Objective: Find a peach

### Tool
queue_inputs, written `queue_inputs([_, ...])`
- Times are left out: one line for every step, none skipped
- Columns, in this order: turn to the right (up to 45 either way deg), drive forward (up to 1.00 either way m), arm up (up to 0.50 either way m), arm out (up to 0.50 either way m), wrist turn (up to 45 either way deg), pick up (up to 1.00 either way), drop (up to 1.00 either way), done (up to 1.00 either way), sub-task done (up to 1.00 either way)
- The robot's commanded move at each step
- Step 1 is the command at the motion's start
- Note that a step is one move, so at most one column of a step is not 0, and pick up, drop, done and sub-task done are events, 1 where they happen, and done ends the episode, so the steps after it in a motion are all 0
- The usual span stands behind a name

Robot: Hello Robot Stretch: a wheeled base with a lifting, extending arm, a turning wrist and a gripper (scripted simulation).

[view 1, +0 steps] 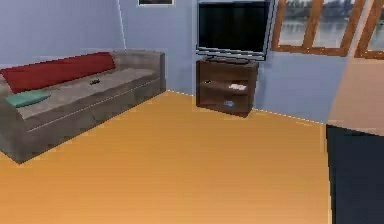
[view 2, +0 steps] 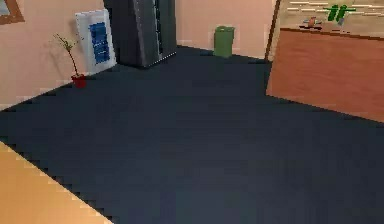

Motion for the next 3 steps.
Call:
queue_inputs([45.0,0.0,0.0,0.0,0.0,0.0,0.0,0.0,0.0])
queue_inputs([45.0,0.0,0.0,0.0,0.0,0.0,0.0,0.0,0.0])
queue_inputs([30.0,0.0,0.0,0.0,0.0,0.0,0.0,0.0,0.0])
